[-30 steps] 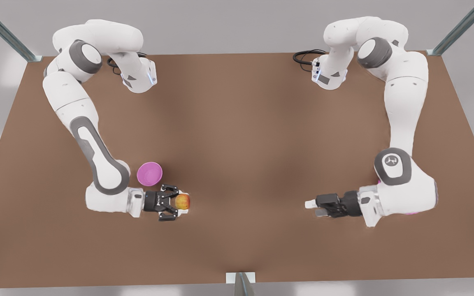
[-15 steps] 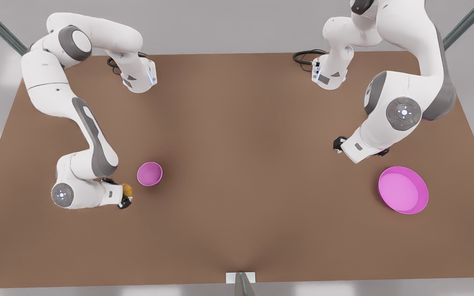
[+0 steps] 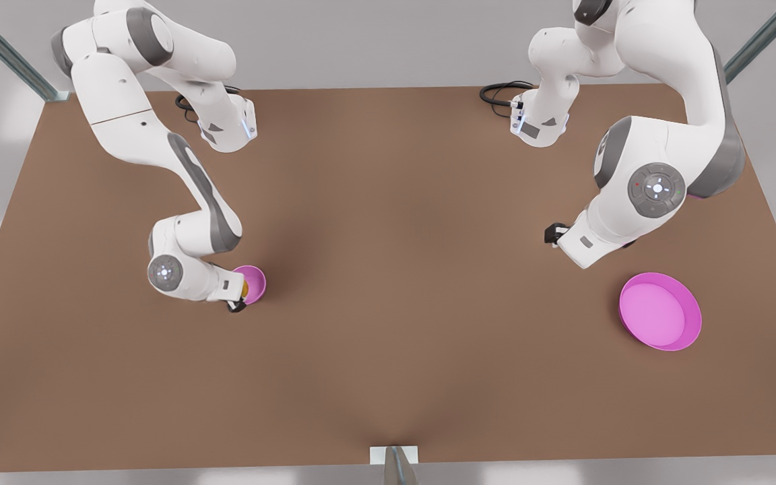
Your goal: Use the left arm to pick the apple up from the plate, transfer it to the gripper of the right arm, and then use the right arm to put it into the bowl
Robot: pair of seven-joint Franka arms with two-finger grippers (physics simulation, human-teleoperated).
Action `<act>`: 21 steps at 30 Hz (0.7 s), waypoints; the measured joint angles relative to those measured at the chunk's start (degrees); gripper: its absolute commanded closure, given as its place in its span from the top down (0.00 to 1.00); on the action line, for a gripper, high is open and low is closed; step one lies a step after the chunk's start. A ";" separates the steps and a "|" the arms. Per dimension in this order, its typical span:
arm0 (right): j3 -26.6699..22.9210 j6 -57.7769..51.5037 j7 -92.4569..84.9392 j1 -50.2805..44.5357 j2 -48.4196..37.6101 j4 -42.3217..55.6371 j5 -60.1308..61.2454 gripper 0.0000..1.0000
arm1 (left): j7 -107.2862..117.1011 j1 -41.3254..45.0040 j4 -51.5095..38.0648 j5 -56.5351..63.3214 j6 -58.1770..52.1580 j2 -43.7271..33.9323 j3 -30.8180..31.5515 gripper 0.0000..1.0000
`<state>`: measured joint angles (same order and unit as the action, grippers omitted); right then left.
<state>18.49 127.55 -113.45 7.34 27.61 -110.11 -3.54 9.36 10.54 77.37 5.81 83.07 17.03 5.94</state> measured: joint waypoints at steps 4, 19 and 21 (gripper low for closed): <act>-0.31 4.80 1.41 -0.87 -2.49 -5.91 1.05 0.64 | 0.76 0.01 0.00 0.03 -0.12 0.00 0.02 1.00; -10.60 -0.54 10.80 -5.45 -6.50 8.86 0.22 1.00 | 2.47 0.00 0.00 0.11 -0.17 0.00 0.02 1.00; -14.01 -7.19 19.95 -6.32 -6.07 11.32 -2.31 1.00 | 2.60 0.00 0.00 0.07 -0.19 0.00 0.02 1.00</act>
<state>4.49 120.36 -93.50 1.02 21.55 -98.79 -5.85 11.96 10.55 77.37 5.88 82.88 17.03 5.96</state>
